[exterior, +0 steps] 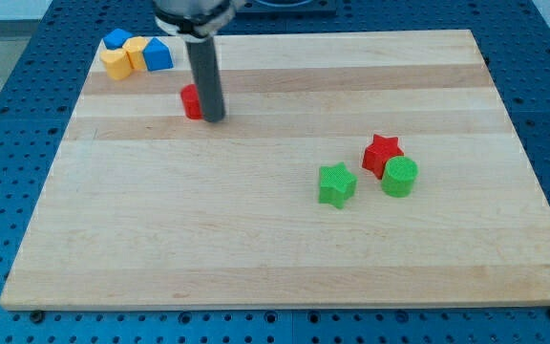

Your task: Move the red circle into a group of blocks

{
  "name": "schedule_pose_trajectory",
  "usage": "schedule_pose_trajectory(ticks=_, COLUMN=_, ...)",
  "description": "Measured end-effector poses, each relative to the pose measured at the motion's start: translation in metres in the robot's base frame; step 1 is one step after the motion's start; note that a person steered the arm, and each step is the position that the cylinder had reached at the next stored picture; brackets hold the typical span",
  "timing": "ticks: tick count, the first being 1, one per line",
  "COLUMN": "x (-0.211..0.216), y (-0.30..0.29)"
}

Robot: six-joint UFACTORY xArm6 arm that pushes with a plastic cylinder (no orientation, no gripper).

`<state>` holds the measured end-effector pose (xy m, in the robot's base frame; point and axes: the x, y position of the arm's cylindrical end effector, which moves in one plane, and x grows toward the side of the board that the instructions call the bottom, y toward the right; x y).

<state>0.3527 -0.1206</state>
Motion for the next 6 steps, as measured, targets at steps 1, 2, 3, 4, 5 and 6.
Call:
schedule_pose_trajectory(ticks=1, x=-0.017, y=-0.035)
schedule_pose_trajectory(ticks=2, x=-0.024, y=-0.045)
schedule_pose_trajectory(ticks=3, x=-0.049, y=-0.045)
schedule_pose_trajectory(ticks=4, x=-0.07, y=-0.057)
schedule_pose_trajectory(ticks=5, x=-0.074, y=-0.067)
schedule_pose_trajectory(ticks=6, x=-0.065, y=-0.044)
